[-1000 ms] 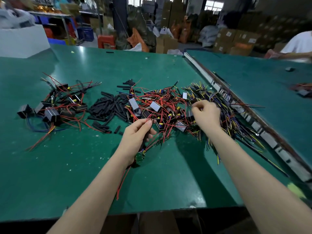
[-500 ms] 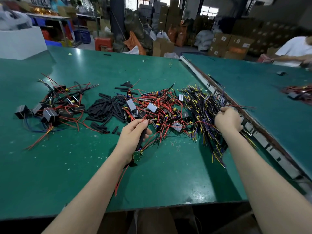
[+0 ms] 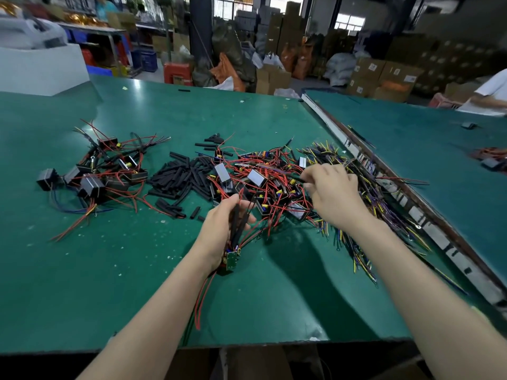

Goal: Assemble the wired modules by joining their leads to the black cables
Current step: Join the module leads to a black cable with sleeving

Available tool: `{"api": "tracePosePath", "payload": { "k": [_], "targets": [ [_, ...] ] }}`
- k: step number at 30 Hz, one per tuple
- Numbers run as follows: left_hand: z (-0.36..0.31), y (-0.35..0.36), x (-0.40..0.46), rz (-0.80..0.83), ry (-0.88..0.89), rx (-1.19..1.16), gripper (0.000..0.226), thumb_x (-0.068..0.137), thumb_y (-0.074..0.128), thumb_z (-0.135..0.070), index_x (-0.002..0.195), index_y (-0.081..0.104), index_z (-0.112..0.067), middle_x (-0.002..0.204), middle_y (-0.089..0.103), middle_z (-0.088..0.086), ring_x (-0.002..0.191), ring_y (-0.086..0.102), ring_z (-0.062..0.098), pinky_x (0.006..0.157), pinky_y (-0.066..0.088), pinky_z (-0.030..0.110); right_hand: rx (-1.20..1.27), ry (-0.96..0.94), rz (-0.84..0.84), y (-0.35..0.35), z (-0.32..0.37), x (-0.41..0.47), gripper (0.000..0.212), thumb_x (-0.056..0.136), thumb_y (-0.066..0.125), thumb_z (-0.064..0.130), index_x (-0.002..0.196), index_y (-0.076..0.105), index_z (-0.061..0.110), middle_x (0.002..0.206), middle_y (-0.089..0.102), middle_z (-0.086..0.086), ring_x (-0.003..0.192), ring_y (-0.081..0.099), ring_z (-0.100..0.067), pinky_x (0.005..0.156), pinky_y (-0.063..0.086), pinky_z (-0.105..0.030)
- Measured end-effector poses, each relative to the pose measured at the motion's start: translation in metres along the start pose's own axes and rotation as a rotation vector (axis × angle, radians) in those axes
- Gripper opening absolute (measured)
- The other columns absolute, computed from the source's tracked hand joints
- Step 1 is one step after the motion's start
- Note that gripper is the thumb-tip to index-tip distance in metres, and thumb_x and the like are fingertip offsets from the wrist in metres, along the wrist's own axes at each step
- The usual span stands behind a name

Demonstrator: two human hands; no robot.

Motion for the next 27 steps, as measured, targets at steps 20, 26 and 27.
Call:
{"api": "tracePosePath", "payload": {
  "k": [20, 26, 27],
  "targets": [
    [-0.002, -0.003, 0.012, -0.06, 0.079, -0.064, 0.008, 0.095, 0.056, -0.023, 0.093, 0.063, -0.019, 0.063, 0.064, -0.005, 0.052, 0.053, 0.006, 0.051, 0.044, 0.015, 0.173, -0.063, -0.184, 0.049, 0.052, -0.006, 0.018, 0.095, 0.058, 0.024, 0.11, 0.066, 0.018, 0.112, 0.057, -0.002, 0.109, 0.033, -0.022, 0.08, 0.019, -0.033],
    [-0.002, 0.0, 0.011, -0.015, 0.057, 0.002, 0.03, 0.1, 0.037, -0.03, 0.095, 0.065, -0.019, 0.068, 0.064, -0.001, 0.055, 0.053, 0.008, 0.05, 0.042, 0.016, 0.254, 0.071, -0.347, 0.046, 0.039, -0.008, 0.016, 0.095, 0.059, 0.019, 0.104, 0.067, 0.008, 0.106, 0.061, -0.011, 0.1, 0.049, -0.035, 0.08, 0.029, -0.034],
    [-0.002, 0.0, 0.01, -0.003, 0.064, 0.022, 0.031, 0.1, 0.037, -0.028, 0.092, 0.066, -0.02, 0.068, 0.065, -0.002, 0.056, 0.054, 0.008, 0.053, 0.043, 0.017, 0.329, 0.084, -0.411, 0.042, 0.033, -0.01, 0.016, 0.095, 0.058, 0.016, 0.104, 0.066, 0.004, 0.104, 0.062, -0.013, 0.097, 0.051, -0.036, 0.081, 0.029, -0.032]
  ]
}}
Point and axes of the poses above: each hand's wrist, its own x-axis towards the middle knuckle, its own y-axis out of the palm, z = x × y, the point moved 6 cm from there along x, towards the middle knuckle
